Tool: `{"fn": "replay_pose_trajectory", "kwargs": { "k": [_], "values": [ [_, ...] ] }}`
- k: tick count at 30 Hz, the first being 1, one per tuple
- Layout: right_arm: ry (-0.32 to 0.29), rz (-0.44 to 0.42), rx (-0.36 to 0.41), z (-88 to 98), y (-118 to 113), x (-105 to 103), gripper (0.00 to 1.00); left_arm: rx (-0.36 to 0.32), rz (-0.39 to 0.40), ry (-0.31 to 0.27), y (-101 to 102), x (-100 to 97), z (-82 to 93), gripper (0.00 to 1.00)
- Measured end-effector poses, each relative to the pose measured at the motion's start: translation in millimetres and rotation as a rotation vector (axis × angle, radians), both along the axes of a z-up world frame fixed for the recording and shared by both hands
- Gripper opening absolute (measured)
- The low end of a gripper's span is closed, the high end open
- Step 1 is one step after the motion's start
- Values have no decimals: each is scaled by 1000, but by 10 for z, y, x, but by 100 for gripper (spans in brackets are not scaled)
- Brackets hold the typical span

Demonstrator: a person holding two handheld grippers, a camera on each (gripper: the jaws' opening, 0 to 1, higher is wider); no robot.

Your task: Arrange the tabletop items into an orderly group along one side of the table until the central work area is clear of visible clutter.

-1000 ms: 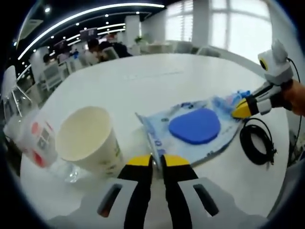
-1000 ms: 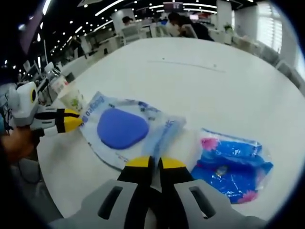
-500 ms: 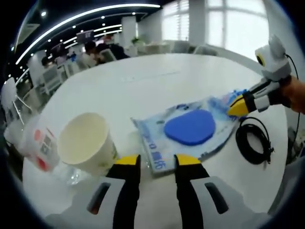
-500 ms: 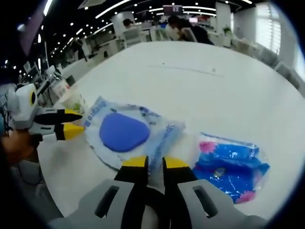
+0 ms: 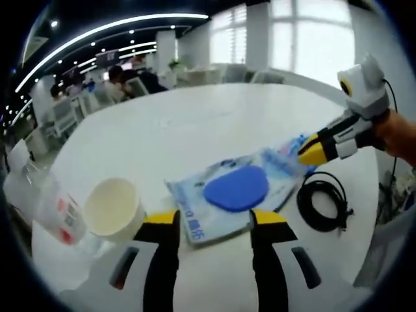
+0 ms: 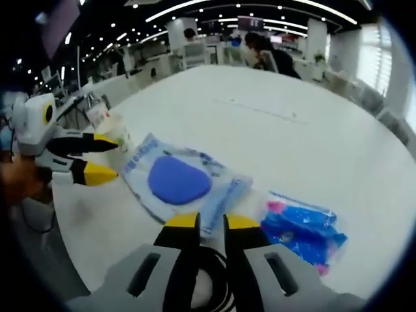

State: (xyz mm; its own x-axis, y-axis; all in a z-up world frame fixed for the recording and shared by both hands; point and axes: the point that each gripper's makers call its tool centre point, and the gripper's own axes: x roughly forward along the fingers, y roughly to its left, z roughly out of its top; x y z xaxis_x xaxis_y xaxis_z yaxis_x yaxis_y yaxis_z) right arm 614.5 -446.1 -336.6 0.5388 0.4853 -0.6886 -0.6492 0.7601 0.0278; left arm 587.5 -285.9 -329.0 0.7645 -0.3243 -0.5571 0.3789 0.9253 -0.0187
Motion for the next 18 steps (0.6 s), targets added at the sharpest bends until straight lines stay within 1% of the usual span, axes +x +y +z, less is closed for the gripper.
{"fn": "replay_pose_trajectory", "kwargs": {
  "k": [9,11,18],
  "values": [
    [-60,10,38,287,68,-219,27,-50,-39,9,-98,-171,165,54],
    [-72,10,49,357,88,-280,28,-46,-52,6,-117,-214,200,56],
    [-120,13,68,557,114,-476,33,-67,-79,-9,-128,-388,372,59]
  ]
}}
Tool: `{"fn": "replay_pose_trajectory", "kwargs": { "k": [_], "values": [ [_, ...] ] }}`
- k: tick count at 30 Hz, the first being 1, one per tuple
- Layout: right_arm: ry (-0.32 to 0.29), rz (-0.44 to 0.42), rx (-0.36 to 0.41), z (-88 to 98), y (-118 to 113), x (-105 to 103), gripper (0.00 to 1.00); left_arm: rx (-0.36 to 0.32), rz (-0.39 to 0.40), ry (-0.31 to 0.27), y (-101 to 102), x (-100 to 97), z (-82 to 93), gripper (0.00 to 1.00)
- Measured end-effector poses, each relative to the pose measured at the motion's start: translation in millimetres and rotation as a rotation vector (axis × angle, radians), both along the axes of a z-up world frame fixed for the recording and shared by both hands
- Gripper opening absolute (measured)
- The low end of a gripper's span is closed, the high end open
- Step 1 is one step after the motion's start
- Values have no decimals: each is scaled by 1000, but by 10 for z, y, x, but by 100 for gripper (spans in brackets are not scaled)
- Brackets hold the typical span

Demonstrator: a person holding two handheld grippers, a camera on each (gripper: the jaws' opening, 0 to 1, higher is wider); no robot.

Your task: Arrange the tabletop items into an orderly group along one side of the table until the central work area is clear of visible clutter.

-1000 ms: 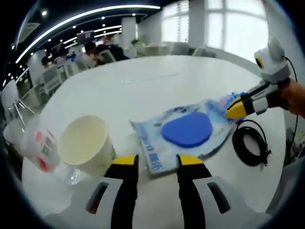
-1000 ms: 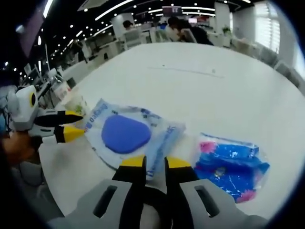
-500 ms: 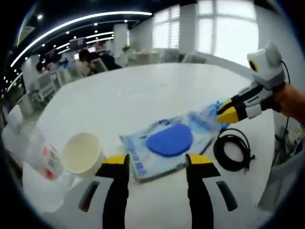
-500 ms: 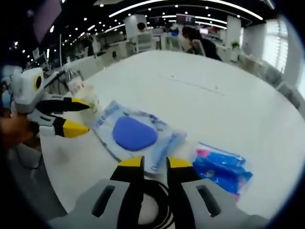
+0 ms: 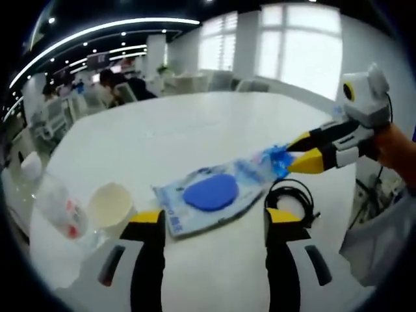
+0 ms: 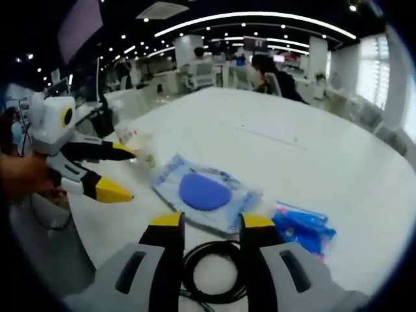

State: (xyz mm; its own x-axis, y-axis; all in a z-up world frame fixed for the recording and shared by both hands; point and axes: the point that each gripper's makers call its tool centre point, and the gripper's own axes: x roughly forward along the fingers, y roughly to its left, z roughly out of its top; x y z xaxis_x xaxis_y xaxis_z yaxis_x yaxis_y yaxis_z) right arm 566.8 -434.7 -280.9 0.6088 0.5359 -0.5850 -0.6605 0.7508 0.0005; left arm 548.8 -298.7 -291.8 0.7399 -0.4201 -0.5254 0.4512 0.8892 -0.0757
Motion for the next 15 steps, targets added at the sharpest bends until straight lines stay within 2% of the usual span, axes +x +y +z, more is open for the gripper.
{"fn": "replay_pose_trajectory", "kwargs": {
  "k": [9,15],
  "values": [
    [-54,-23,32,245,-46,-279,41,-32,-8,-41,143,-302,285,65],
    [-102,-49,57,399,-93,-468,53,-15,2,-84,342,-573,451,68]
  ]
}}
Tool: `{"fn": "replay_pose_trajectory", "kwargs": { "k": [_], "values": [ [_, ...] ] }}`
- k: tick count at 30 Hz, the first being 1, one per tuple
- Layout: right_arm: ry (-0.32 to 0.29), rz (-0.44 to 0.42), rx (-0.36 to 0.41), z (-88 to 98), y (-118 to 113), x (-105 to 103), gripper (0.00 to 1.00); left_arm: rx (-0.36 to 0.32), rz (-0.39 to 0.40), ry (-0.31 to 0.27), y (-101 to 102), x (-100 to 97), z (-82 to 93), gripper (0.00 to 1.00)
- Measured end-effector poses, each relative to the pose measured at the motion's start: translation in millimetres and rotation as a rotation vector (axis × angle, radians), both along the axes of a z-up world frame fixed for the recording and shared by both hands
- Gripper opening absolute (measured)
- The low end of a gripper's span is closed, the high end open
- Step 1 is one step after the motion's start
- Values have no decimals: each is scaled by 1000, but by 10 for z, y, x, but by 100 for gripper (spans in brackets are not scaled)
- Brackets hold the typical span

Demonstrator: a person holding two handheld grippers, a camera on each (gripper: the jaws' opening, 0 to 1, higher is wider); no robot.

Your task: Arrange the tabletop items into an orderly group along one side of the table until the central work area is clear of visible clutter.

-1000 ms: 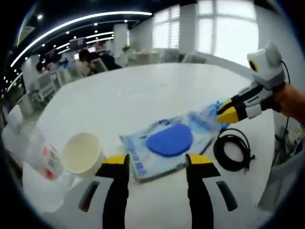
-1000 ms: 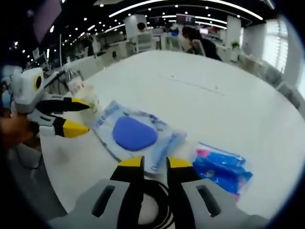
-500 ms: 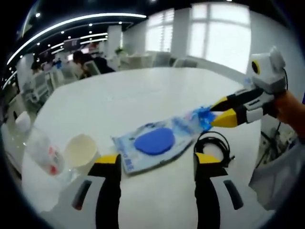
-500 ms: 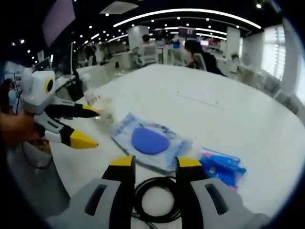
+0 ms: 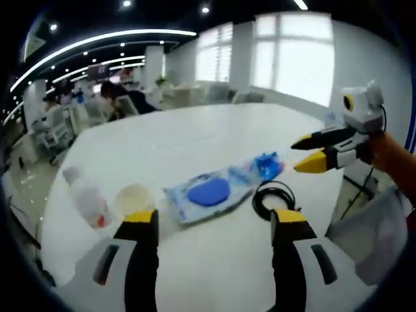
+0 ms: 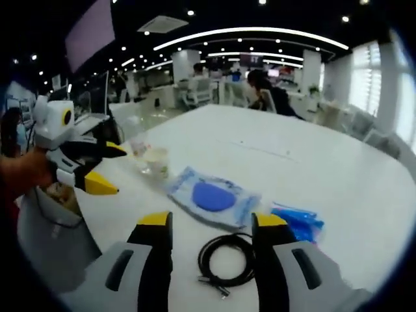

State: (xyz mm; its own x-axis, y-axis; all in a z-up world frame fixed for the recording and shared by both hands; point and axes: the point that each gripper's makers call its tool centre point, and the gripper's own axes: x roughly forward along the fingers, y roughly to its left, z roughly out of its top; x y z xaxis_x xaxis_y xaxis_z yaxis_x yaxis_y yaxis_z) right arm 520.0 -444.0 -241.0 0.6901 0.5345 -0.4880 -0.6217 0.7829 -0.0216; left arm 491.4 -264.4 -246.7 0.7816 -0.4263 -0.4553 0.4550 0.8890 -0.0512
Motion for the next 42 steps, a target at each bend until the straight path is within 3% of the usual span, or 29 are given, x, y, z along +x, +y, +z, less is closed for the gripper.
{"fn": "replay_pose_trajectory", "kwargs": {
  "k": [7,9,13,18,23,29,35,42],
  "values": [
    [-38,-84,36,94,-136,-157,76,-19,26,-42,193,-284,146,75],
    [-45,-106,47,90,-151,-194,82,-96,32,-80,171,-304,252,82],
    [-58,-149,66,77,-194,-247,99,-127,31,-79,208,-383,282,97],
    [-53,-157,76,48,-215,-336,100,-98,58,-88,374,-520,292,99],
    [-63,-179,64,22,-273,-385,100,-117,100,-91,486,-629,303,99],
    [-55,-190,67,-55,-272,-403,100,-121,133,-81,590,-569,188,99],
    [-77,-196,74,-31,-263,-385,100,-125,137,-98,645,-487,189,99],
    [-72,-208,83,-53,-296,-388,100,-77,161,-98,659,-518,158,99]
  ]
}}
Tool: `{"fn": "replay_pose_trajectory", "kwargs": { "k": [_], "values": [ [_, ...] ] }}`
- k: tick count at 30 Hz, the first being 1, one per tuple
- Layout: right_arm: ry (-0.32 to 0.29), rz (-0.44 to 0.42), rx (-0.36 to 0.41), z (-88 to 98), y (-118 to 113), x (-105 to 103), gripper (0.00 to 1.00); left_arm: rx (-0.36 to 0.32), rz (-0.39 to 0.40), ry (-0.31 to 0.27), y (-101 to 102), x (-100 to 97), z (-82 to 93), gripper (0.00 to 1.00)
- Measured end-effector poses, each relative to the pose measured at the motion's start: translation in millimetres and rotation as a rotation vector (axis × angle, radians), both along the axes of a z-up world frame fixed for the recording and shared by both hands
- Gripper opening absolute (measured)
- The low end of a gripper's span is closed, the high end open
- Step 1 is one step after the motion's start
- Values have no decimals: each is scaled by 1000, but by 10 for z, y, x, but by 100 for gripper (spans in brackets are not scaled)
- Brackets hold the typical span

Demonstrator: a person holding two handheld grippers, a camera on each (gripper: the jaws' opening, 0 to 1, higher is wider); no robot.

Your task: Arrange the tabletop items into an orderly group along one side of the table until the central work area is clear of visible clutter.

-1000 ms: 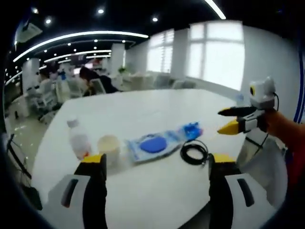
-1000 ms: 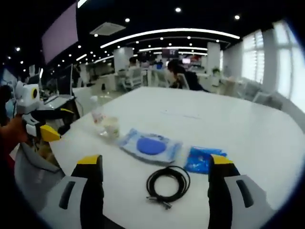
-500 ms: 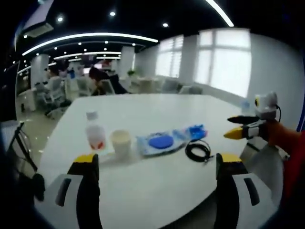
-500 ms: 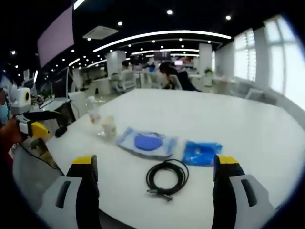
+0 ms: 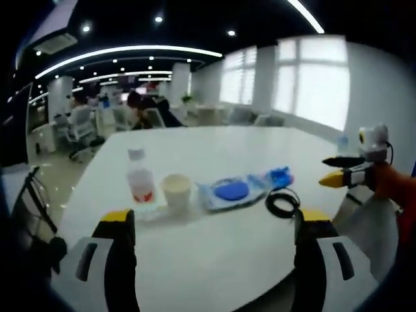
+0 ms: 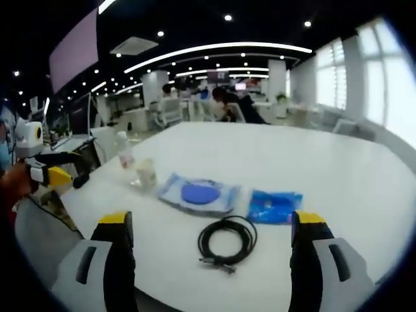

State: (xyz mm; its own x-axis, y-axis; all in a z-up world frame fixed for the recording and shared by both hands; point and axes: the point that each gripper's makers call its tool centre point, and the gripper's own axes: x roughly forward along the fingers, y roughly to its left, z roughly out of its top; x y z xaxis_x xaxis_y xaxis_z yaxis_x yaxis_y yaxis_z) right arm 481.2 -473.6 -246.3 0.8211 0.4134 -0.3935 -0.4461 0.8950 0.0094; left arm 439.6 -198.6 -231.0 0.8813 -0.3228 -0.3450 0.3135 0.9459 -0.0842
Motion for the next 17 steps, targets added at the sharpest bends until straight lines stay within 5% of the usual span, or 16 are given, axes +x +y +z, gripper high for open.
{"fn": "replay_pose_trajectory", "kwargs": {
  "k": [17],
  "values": [
    [-13,-43,21,20,-86,5,99,2,13,-16,17,-8,12,97]
  ]
}}
